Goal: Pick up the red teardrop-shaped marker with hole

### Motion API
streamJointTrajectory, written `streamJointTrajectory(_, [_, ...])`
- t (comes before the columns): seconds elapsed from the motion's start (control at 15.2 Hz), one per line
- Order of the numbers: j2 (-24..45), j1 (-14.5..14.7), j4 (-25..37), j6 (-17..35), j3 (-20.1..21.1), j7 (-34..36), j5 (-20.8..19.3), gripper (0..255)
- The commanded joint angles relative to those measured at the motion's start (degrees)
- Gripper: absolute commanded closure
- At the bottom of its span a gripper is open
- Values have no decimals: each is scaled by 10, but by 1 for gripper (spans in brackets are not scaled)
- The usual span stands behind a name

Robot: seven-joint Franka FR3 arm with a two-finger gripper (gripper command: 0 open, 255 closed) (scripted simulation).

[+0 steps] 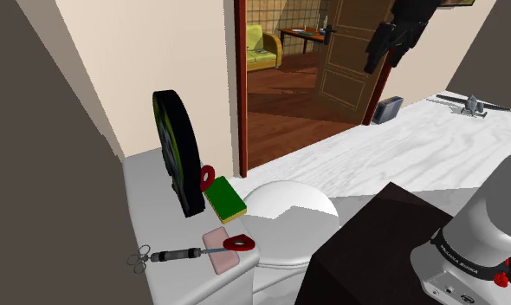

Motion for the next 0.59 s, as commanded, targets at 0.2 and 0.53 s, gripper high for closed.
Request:
streamJointTrajectory(0.2, [29,21,-20,64,5,-25,8,0])
streamJointTrajectory(0.53, [87,55,-41,167,14,-68,20,0])
